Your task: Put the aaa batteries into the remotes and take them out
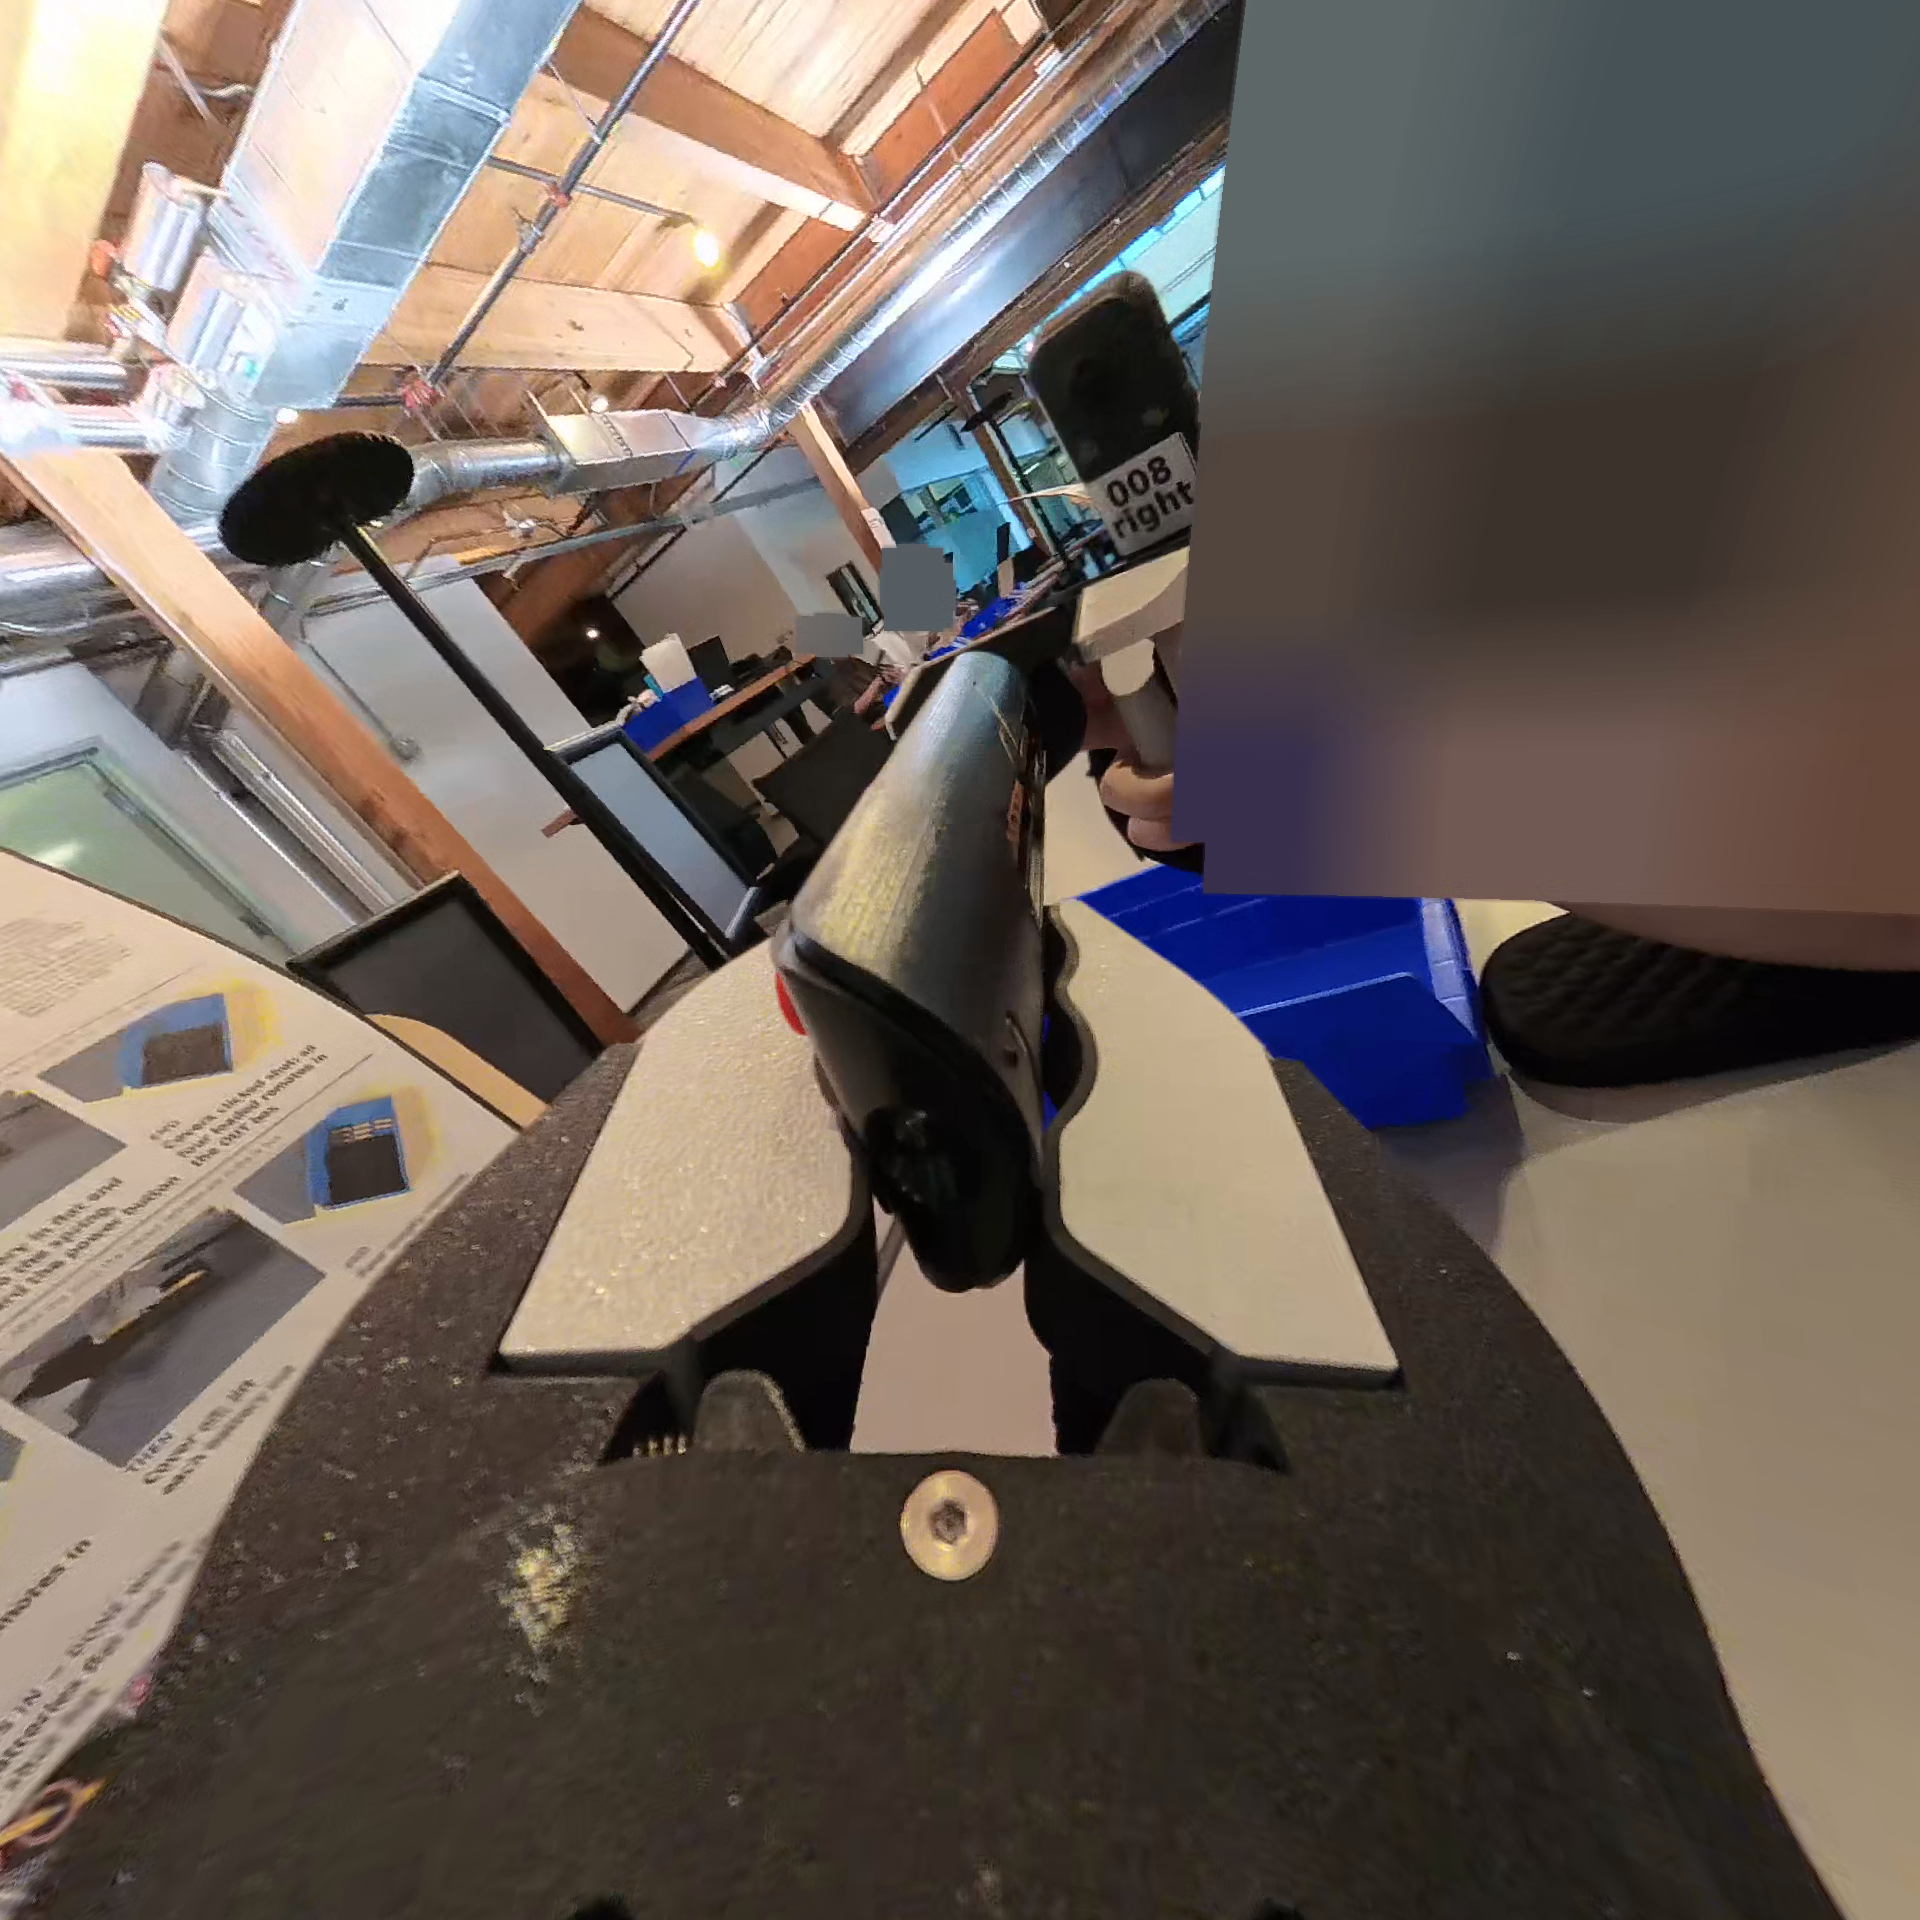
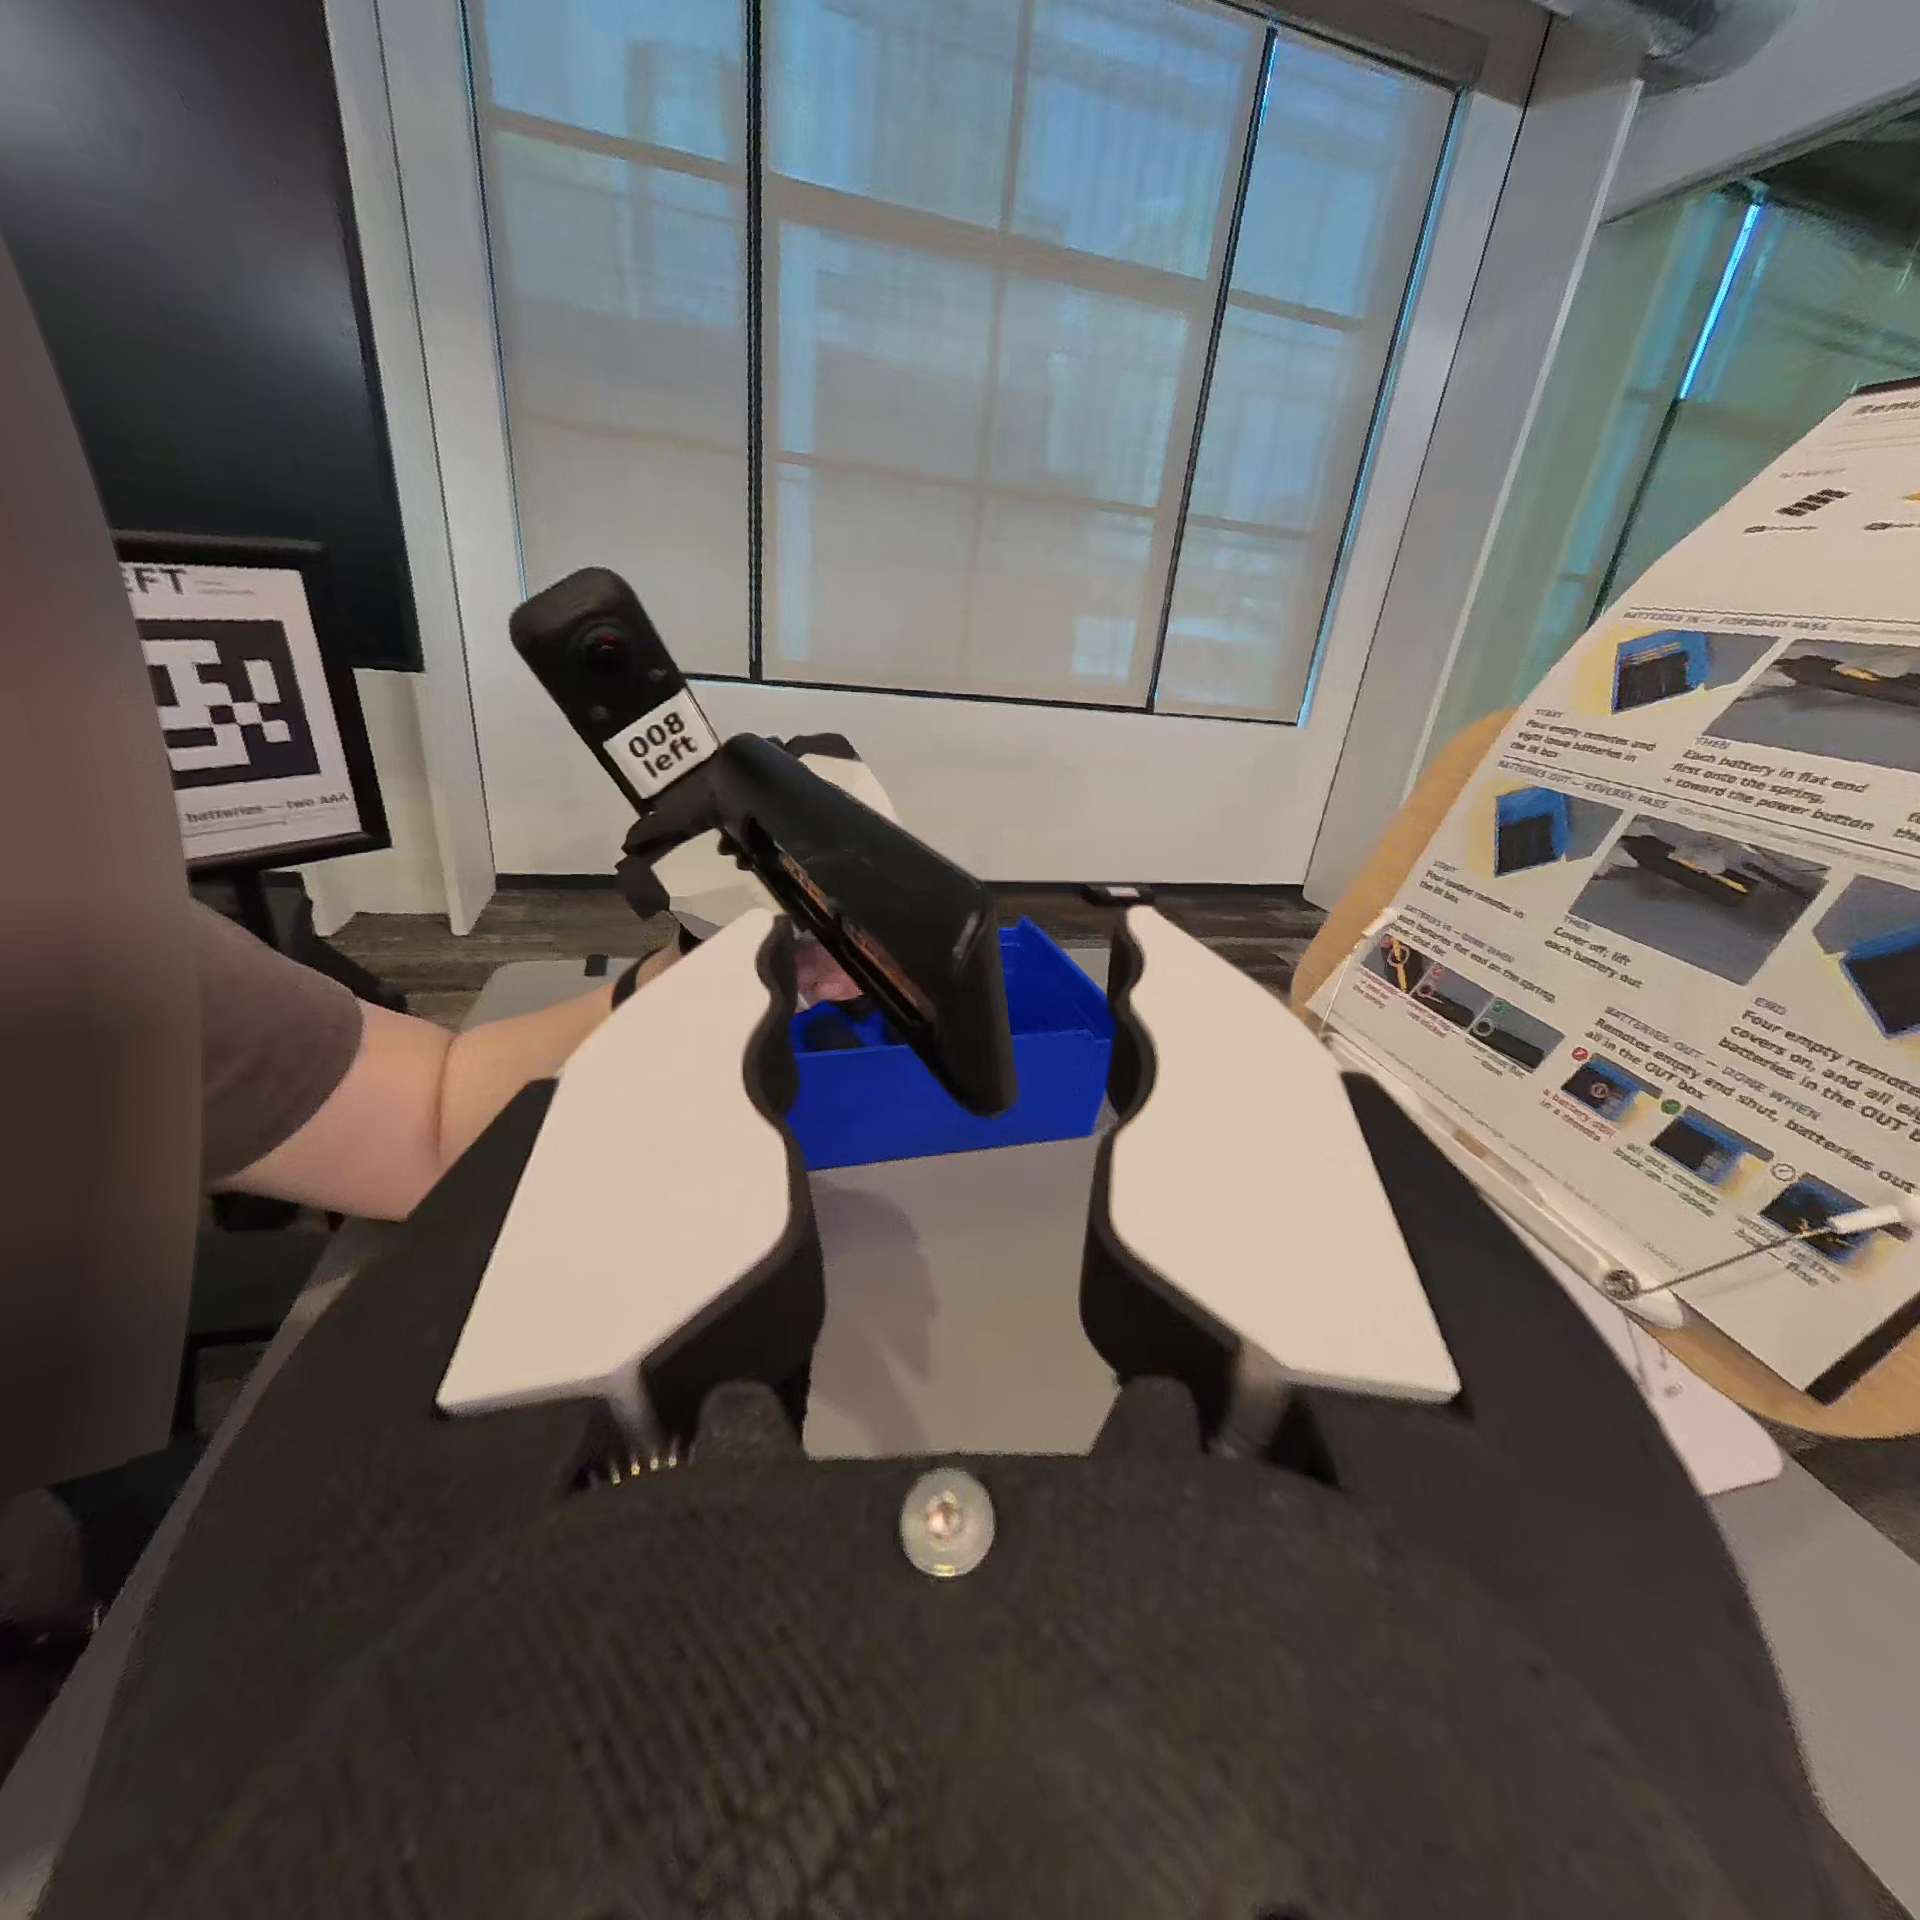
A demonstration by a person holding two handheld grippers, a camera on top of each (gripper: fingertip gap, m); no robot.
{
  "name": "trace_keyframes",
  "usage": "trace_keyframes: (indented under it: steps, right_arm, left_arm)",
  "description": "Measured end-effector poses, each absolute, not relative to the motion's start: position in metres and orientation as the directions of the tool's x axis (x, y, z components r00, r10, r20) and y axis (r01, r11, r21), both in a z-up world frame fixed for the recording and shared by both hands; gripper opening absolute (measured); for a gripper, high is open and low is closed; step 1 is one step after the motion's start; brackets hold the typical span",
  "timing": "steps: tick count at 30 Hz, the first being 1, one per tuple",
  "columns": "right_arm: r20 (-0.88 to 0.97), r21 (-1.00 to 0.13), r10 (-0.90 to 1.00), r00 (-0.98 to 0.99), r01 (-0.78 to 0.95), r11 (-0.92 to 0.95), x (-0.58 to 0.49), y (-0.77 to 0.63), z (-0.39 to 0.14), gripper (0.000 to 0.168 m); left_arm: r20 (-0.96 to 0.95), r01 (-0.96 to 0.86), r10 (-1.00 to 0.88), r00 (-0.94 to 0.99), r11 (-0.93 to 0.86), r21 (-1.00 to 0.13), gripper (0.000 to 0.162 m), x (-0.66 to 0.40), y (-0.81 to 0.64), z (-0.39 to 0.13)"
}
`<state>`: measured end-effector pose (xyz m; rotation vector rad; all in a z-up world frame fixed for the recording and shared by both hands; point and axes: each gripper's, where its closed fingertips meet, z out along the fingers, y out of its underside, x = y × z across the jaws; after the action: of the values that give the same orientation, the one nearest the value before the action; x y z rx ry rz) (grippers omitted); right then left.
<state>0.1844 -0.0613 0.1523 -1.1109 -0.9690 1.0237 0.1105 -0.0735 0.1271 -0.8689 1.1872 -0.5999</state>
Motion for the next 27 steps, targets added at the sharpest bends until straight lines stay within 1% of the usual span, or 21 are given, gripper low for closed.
trace_keyframes:
  steps: [3, 5, 7, 9, 12, 15, 17, 20, 21, 22, 23, 25, 27]
  right_arm:
    - [0.111, -0.978, 0.963, 0.244, -0.146, 0.15, 0.193, -0.058, 0.151, 0.059]
    - [0.178, -0.965, 0.943, 0.281, -0.138, 0.223, 0.2, -0.056, 0.153, 0.059]
    - [0.253, -0.945, 0.919, 0.302, -0.128, 0.302, 0.202, -0.058, 0.154, 0.059]
    - [0.277, -0.942, 0.918, 0.284, -0.108, 0.318, 0.199, -0.063, 0.152, 0.059]
    - [0.287, -0.945, 0.913, 0.291, -0.071, 0.32, 0.193, -0.061, 0.147, 0.059]
    - [0.342, -0.924, 0.854, 0.392, -0.026, 0.382, 0.191, -0.053, 0.149, 0.059]
    - [0.422, -0.881, 0.774, 0.471, 0.012, 0.473, 0.19, -0.054, 0.155, 0.06]
    - [0.553, -0.771, 0.626, 0.549, 0.054, 0.634, 0.182, -0.069, 0.164, 0.059]
    - [0.569, -0.741, 0.584, 0.579, 0.054, 0.669, 0.179, -0.074, 0.166, 0.058]
    - [0.568, -0.731, 0.571, 0.592, 0.046, 0.68, 0.174, -0.077, 0.165, 0.054]
    - [0.55, -0.744, 0.581, 0.599, 0.037, 0.667, 0.168, -0.077, 0.162, 0.048]
    - [0.463, -0.809, 0.619, 0.635, 0.018, 0.587, 0.157, -0.067, 0.152, 0.039]
    - [0.383, -0.868, 0.664, 0.642, 0.005, 0.496, 0.146, -0.056, 0.138, 0.038]
  left_arm:
    - [-0.613, -0.075, -0.73, 0.301, 0.623, -0.779, 0.03, 0.107, -0.073, 0.126]
    - [-0.659, -0.117, -0.679, 0.324, 0.662, -0.74, 0.03, 0.106, -0.073, 0.127]
    - [-0.74, -0.19, -0.592, 0.32, 0.725, -0.662, 0.03, 0.106, -0.075, 0.124]
    - [-0.794, -0.26, -0.517, 0.319, 0.758, -0.598, 0.03, 0.108, -0.075, 0.122]
    - [-0.787, -0.255, -0.535, 0.308, 0.75, -0.61, 0.03, 0.111, -0.076, 0.12]
    - [-0.783, -0.29, -0.534, 0.319, 0.732, -0.617, 0.03, 0.11, -0.068, 0.117]
    - [-0.769, -0.303, -0.541, 0.342, 0.711, -0.635, 0.03, 0.109, -0.062, 0.117]
    - [-0.773, -0.348, -0.497, 0.394, 0.698, -0.626, 0.03, 0.107, -0.053, 0.12]
    - [-0.775, -0.376, -0.477, 0.414, 0.686, -0.623, 0.03, 0.105, -0.048, 0.12]
    - [-0.766, -0.396, -0.471, 0.438, 0.664, -0.634, 0.03, 0.103, -0.043, 0.121]
    - [-0.749, -0.405, -0.472, 0.465, 0.639, -0.654, 0.03, 0.101, -0.038, 0.122]
    - [-0.721, -0.401, -0.484, 0.496, 0.608, -0.685, 0.03, 0.099, -0.033, 0.122]
    - [-0.705, -0.387, -0.485, 0.517, 0.603, -0.698, 0.03, 0.099, -0.032, 0.123]
